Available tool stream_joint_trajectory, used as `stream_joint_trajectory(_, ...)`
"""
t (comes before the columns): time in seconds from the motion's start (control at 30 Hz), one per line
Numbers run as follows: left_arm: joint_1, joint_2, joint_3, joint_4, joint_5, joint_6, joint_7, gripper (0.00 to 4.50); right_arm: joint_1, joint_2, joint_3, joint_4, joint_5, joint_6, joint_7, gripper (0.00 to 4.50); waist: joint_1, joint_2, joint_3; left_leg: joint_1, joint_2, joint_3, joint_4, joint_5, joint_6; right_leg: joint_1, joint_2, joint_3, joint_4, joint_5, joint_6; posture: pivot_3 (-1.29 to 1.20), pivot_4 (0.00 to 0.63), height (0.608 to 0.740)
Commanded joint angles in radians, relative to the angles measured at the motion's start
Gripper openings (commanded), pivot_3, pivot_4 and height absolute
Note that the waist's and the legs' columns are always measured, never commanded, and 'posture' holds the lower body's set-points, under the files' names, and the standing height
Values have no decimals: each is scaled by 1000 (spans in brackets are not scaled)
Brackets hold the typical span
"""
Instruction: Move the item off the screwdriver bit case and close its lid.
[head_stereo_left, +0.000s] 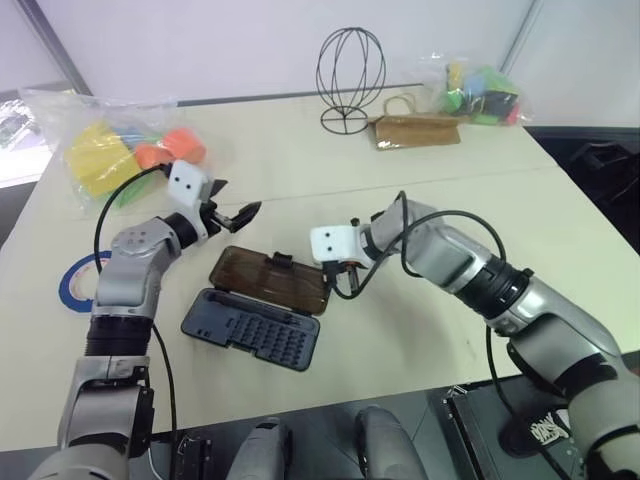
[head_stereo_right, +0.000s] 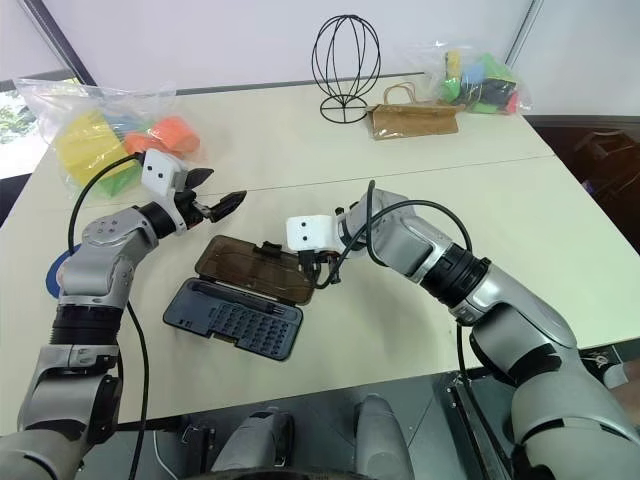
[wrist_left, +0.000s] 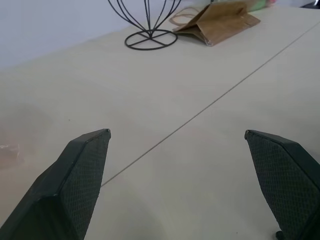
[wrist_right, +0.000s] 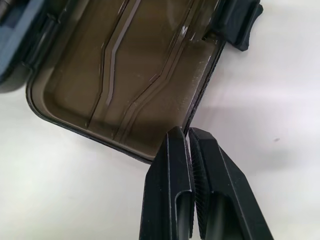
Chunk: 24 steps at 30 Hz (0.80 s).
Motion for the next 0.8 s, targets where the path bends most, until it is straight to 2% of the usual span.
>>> stream_joint_trajectory(0.03,-22,4,17,-26,-10,-14,2,4500,-2,-30,-7,48,-88,-163,35,45,1,0,0,0,0,0,0,0,0,0,0,0,0,0,0,0,150,740)
stream_joint_trajectory(0.17,-22,2,16,-29,-9,-12,1,4500,-9,-39,-18,119,-150,-316,61,45,7,0,0,0,0,0,0,0,0,1,0,0,-2,0,0,0,150,740)
stream_joint_trajectory(0.43,-11,2,17,-39,-11,-7,4,4500,-81,-46,-14,361,-338,-646,-31,45,28,0,0,0,-1,2,1,1,-2,5,0,-1,-8,2,4,0,150,740)
stream_joint_trajectory(0.7,-19,-6,13,-28,-9,-14,6,4500,-148,-29,-32,543,-445,-797,-105,45,30,0,0,0,-1,1,1,1,-2,7,0,-1,-10,3,5,0,150,740)
stream_joint_trajectory(0.8,-21,-10,11,-26,-7,-16,5,4500,-144,-17,-57,558,-434,-792,-82,45,29,0,0,0,-1,1,1,1,-2,7,0,-1,-10,3,5,0,150,740)
